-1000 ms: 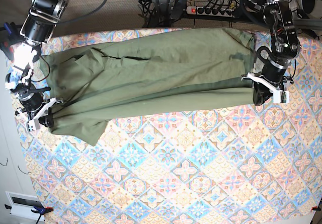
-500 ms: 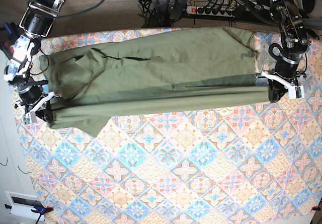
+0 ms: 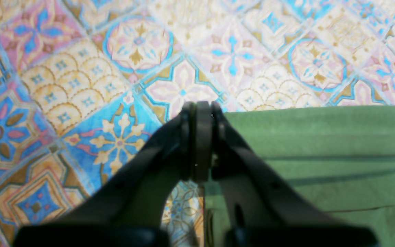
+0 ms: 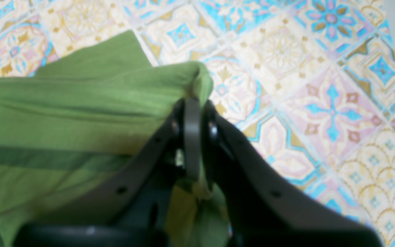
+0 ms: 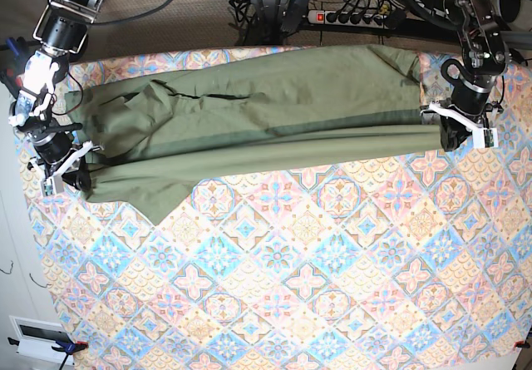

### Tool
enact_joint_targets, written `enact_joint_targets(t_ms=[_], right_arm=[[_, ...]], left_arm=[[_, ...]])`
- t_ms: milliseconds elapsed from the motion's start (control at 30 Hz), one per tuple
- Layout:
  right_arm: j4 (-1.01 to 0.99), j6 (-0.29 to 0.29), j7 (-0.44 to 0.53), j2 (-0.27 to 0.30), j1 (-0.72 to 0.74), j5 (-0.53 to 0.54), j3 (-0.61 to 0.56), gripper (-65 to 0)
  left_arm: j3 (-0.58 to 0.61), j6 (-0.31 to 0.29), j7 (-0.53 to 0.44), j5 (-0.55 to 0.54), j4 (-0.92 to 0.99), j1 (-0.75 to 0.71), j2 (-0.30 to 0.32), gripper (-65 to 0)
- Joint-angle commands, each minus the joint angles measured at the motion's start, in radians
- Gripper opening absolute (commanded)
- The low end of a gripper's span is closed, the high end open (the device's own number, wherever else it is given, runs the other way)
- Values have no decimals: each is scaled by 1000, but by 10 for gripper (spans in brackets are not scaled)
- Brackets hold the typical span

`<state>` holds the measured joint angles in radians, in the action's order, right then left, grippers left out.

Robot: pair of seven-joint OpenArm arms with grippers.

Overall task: Layout the t-shirt on the table in an organized manner, then fold the t-shirt properly
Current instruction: 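Lift the grasped edge and fold it over toward the collar edge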

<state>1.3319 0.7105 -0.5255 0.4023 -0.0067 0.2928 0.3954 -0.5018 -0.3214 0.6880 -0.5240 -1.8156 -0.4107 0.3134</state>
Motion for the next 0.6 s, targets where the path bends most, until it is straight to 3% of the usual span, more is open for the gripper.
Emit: enact_joint_targets(t_ms=[0, 567], right_arm=[[21, -12, 23, 30, 14, 10, 9, -646], [19, -12, 23, 30, -63, 6, 6, -646]], left_arm=[[-10, 8, -32, 0, -19, -11, 17, -650], [-8, 8, -21, 3, -57, -112, 19, -650]])
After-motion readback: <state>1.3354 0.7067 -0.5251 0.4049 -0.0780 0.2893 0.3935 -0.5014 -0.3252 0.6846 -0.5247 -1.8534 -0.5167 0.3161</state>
